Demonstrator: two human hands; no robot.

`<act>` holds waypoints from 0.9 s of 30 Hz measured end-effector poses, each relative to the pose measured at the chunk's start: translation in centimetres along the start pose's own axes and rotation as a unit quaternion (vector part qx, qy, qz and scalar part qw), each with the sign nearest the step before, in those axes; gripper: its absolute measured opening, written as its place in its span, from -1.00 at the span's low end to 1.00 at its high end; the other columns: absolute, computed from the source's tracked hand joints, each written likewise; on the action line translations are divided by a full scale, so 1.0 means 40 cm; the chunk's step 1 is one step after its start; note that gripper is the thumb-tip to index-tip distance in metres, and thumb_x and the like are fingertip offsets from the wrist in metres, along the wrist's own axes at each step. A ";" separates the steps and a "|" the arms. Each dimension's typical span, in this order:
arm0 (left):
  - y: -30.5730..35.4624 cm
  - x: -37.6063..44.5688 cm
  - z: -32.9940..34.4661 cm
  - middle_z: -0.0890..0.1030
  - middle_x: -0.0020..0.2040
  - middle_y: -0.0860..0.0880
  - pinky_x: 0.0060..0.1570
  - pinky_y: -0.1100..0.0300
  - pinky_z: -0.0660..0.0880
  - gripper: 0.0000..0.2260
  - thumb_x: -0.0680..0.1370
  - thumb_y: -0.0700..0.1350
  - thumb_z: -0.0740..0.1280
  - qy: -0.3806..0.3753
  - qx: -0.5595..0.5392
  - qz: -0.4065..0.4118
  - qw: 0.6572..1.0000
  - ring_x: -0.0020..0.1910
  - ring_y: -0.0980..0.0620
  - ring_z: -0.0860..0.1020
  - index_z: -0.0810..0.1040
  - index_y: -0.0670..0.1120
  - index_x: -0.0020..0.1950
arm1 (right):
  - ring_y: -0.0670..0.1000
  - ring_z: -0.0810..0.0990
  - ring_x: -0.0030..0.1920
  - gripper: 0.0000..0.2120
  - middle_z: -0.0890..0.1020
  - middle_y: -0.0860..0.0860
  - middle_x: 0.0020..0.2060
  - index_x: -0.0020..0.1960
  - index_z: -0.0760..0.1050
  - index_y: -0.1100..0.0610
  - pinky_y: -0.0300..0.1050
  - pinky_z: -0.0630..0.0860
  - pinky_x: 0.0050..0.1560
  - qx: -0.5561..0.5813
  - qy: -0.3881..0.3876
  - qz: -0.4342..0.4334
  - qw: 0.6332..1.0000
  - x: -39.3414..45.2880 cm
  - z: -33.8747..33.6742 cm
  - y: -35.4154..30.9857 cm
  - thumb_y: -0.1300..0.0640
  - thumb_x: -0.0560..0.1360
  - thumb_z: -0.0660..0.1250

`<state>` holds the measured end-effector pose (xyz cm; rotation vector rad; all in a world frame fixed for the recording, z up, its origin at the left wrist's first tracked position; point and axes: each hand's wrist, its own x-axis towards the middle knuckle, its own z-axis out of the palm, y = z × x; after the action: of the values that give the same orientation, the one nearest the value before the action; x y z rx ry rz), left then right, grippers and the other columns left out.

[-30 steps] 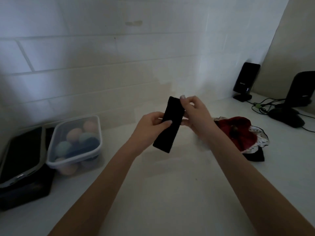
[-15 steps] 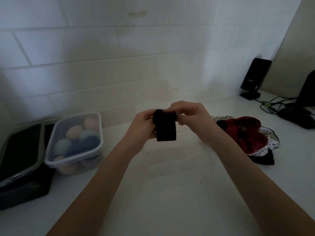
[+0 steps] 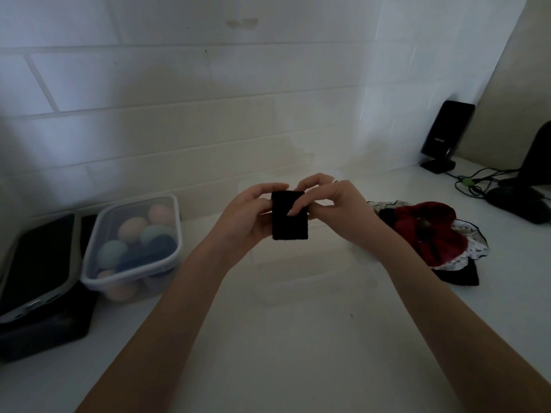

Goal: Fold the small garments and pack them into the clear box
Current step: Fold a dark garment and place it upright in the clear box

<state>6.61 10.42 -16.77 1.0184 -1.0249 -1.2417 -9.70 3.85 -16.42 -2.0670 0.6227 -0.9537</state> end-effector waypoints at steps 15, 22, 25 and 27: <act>0.009 -0.013 0.002 0.61 0.05 -0.23 -0.19 0.15 0.62 -0.73 0.52 -0.37 0.12 0.057 -0.006 -0.005 0.998 -0.04 -0.15 0.64 0.55 -0.08 -0.07 | -0.04 0.38 0.23 -0.65 0.48 -0.10 0.23 0.02 0.49 0.03 -0.20 0.30 0.19 -0.161 -0.008 -0.075 0.984 -0.002 0.038 -0.014 -0.03 0.31 0.50; 0.023 -0.024 0.003 0.66 -0.15 -0.01 -0.10 0.18 0.61 -0.92 0.53 -0.12 0.31 0.080 0.112 0.102 0.985 -0.15 0.06 0.66 0.59 -0.04 -0.10 | 0.06 0.56 -0.23 -0.83 0.57 0.16 -0.28 -0.19 0.47 0.17 0.13 0.59 -0.18 0.036 0.070 0.059 0.995 0.009 0.037 -0.019 0.09 0.45 0.39; 0.013 -0.024 -0.003 0.68 -0.21 -0.02 -0.25 0.25 0.60 -0.89 0.44 -0.24 0.41 0.086 0.174 0.128 0.973 -0.22 0.13 0.67 0.62 -0.10 -0.07 | 0.07 0.61 -0.19 -0.69 0.56 0.24 -0.20 -0.04 0.49 0.38 0.03 0.66 -0.26 0.071 0.043 0.118 0.989 0.003 0.048 -0.022 0.08 0.52 0.31; 0.012 -0.025 -0.006 0.68 -0.27 0.00 -0.32 0.28 0.58 -0.94 0.45 -0.24 0.40 0.100 0.179 0.109 0.973 -0.27 0.14 0.67 0.63 -0.12 -0.11 | 0.01 0.63 -0.27 -0.64 0.58 0.21 -0.21 0.00 0.47 0.41 -0.01 0.66 -0.29 0.095 0.019 0.152 0.984 -0.001 0.052 -0.028 0.06 0.53 0.29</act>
<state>6.93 11.47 -16.40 1.2431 -1.1905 -0.7722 -7.95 5.44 -16.42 -1.7290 0.8097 -0.8411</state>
